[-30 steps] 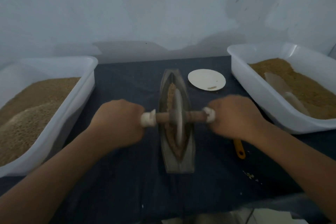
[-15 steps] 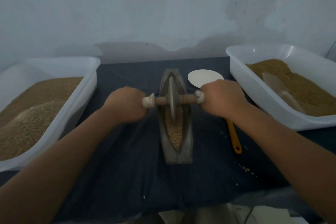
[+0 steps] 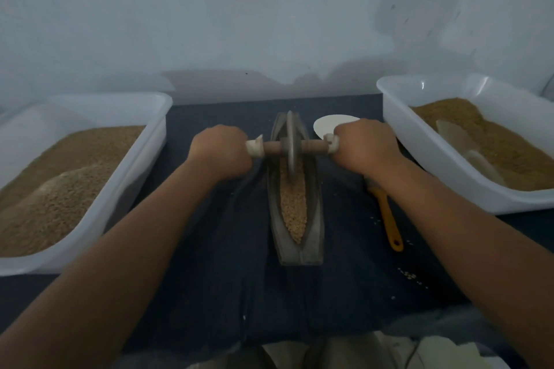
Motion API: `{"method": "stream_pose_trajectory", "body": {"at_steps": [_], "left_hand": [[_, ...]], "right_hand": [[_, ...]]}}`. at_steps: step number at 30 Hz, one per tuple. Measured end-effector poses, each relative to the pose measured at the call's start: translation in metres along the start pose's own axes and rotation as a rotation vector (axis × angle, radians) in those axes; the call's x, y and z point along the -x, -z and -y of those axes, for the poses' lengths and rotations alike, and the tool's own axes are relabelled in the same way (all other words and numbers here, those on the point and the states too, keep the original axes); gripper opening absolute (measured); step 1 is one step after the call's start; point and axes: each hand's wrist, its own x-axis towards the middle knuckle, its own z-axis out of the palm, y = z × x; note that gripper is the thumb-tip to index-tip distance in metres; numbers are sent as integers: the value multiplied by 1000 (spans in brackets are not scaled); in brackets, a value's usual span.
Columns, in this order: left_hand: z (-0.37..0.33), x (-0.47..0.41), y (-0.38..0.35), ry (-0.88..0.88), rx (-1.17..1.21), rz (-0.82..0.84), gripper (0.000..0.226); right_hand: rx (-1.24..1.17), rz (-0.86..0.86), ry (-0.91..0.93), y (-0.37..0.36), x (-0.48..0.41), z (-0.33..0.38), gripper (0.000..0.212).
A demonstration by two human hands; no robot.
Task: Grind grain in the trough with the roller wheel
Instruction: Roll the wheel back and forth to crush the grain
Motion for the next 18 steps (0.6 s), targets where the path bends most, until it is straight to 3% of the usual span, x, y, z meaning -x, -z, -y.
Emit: {"method": "stream_pose_trajectory", "body": {"at_steps": [2, 7, 10, 14, 18], "left_hand": [[4, 32, -4, -60, -4, -10, 20], [16, 100, -18, -176, -74, -263, 35], [11, 62, -19, -100, -51, -141, 30], [3, -9, -4, -33, -49, -109, 33], [-1, 1, -1, -19, -22, -76, 33]], "right_hand": [[-26, 36, 33, 3, 27, -3, 43], [-121, 19, 159, 10, 82, -13, 30], [-98, 20, 100, 4, 58, -6, 35], [-56, -17, -66, -6, 9, 2, 41], [-50, 43, -68, 1, 9, 4, 42]]}}
